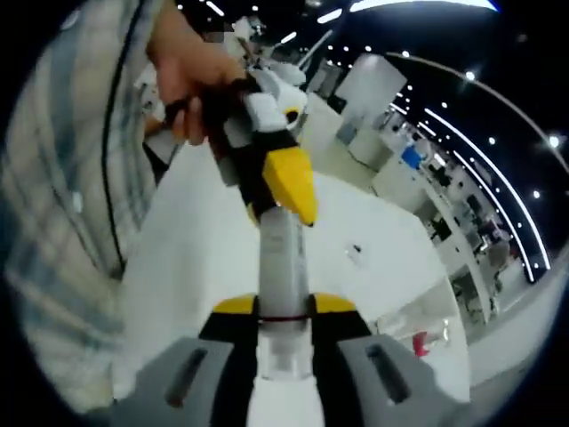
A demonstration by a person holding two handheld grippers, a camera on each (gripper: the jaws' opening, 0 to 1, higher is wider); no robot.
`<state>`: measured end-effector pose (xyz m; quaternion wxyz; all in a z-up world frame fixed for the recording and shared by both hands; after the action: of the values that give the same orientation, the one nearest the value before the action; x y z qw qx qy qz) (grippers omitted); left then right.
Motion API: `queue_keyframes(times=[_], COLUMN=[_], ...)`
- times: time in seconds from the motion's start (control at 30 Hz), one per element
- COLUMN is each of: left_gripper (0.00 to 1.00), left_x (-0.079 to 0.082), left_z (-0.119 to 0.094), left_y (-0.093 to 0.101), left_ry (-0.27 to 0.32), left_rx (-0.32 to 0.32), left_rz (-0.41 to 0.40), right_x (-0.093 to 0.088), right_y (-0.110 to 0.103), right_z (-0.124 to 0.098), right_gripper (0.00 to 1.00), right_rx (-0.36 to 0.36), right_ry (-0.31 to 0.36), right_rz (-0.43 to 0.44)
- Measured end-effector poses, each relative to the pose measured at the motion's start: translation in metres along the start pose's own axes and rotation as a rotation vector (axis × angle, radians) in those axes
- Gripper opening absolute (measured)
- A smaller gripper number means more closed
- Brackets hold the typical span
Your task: Arrange the skincare products in the storage area until every visible bottle or jar stands upright without overlapping.
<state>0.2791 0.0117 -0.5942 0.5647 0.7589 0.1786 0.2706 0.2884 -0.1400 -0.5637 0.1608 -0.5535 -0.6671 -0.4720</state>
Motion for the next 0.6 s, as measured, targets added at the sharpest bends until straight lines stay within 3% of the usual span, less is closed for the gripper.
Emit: queue_keyframes(times=[0.13, 0.23, 0.3, 0.6], left_gripper=[0.38, 0.28, 0.27, 0.23], left_x=[-0.007, -0.01, -0.011, -0.013], left_z=[0.001, 0.0, 0.0, -0.003], left_y=[-0.002, -0.007, -0.007, -0.011], left_ry=[0.002, -0.012, -0.004, 0.013], left_rx=[-0.021, -0.015, -0.01, -0.029], left_rz=[-0.139, -0.196, -0.262, -0.335], right_x=[0.004, 0.007, 0.009, 0.008], right_y=[-0.003, -0.007, -0.008, -0.005], right_z=[0.003, 0.004, 0.006, 0.011], right_gripper=[0.2, 0.2, 0.2, 0.21], right_rx=[0.045, 0.075, 0.078, 0.093], right_ry=[0.001, 0.007, -0.005, -0.009], right_rz=[-0.106, -0.156, -0.179, -0.223])
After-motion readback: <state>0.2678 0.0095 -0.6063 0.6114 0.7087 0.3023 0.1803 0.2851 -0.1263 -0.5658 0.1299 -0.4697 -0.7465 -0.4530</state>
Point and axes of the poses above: the point that each gripper's makers call its tool centre point, and the gripper's own axes: z roughly forward along the fingers, y roughly to its right, x roughly out of its top, the point moved 8 cm from there along -z, roughly backward along the fingers, and after that the axes turned 11 degrees about y, right-handed, at the moved point
